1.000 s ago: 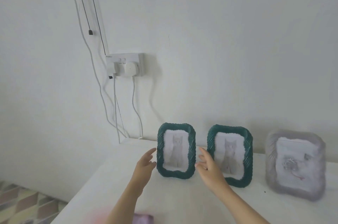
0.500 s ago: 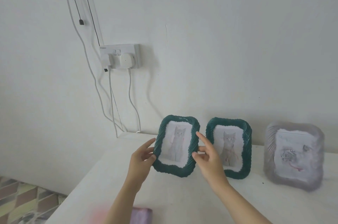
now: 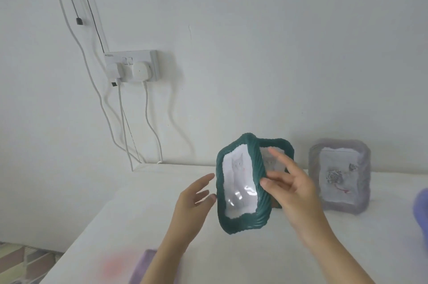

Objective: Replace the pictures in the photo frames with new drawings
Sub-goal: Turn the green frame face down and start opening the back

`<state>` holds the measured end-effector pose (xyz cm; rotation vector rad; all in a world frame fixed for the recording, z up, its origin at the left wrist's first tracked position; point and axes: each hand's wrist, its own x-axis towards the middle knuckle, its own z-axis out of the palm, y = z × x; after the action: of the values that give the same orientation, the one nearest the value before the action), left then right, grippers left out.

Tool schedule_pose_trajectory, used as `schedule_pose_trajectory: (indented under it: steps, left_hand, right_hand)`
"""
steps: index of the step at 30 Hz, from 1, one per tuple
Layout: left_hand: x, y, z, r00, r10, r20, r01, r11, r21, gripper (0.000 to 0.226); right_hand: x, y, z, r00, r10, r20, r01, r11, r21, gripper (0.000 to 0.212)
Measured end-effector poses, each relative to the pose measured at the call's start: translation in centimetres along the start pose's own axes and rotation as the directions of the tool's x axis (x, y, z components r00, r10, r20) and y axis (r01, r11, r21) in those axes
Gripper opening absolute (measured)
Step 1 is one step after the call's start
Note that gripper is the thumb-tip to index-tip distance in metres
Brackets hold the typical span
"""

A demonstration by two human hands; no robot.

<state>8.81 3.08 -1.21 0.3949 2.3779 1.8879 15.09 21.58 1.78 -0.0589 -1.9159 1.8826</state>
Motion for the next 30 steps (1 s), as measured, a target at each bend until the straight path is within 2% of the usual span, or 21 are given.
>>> schedule_pose_trajectory:
  steps: [3,5,7,10,13,15,18,21,23,26,30]
  left_hand:
    - [-1.2,2.3,2.1,0.993,0.117,0.02,-0.116,0.993,-0.021,0.043]
    - [-1.8,3.8,3.3,0.988,0.146,0.055,-0.145,0.989,-0.016,0.042]
    - [-1.9,4.7,4.2,0.984,0.165,0.062,-0.17,0.982,0.084,0.038]
    - [-1.6,5.1,4.9,0.981,0.185,0.064,-0.196,0.92,0.338,0.029]
    - [-1.2,4.9,5.2,0.988,0.151,0.021,-0.143,0.871,0.47,0.025]
    - [-1.0,4.4,5.3,0.996,0.09,-0.023,-0.072,0.9,0.429,0.021]
    - [-1.0,3.7,4.7,0.998,-0.008,-0.067,0.026,0.965,0.263,0.018]
    - [-0.8,2.9,3.6,0.997,-0.059,-0.045,0.065,0.987,0.148,0.024]
    - [-0.6,2.2,2.9,0.995,-0.092,-0.031,0.094,0.993,0.068,0.03]
    - [-0.5,1.3,2.3,0.989,-0.145,0.013,0.145,0.986,-0.085,0.033]
    - [-0.7,0.2,2.1,0.981,-0.151,0.123,0.176,0.958,-0.226,0.035]
  right_hand:
    - [-0.9,0.0,-0.6,0.998,-0.054,-0.03,0.05,0.993,-0.105,0.066]
    - [-1.6,0.3,-0.6,0.996,-0.091,-0.024,0.085,0.977,-0.193,0.07]
    - [-2.5,0.7,-0.5,0.993,-0.116,-0.011,0.11,0.959,-0.26,0.073]
    - [-3.6,1.5,-0.1,0.987,-0.161,0.013,0.156,0.926,-0.343,0.076]
    - [-4.5,2.6,0.4,0.98,-0.188,0.061,0.196,0.888,-0.415,0.078]
    - [-5.0,2.7,0.4,0.985,-0.145,0.092,0.171,0.895,-0.412,0.076]
    - [-4.9,1.8,-0.6,0.993,-0.025,0.116,0.065,0.93,-0.362,0.06]
    - [-3.8,1.0,-2.9,0.999,0.033,0.016,-0.03,0.983,-0.181,0.041]
    - [-3.0,0.8,-4.5,0.996,0.03,-0.081,-0.04,0.991,-0.126,0.034]
    - [-2.2,2.3,-6.1,0.989,0.077,-0.123,-0.097,0.982,-0.165,0.031]
    - [-2.3,5.6,-6.4,0.975,0.217,-0.045,-0.222,0.952,-0.21,0.037]
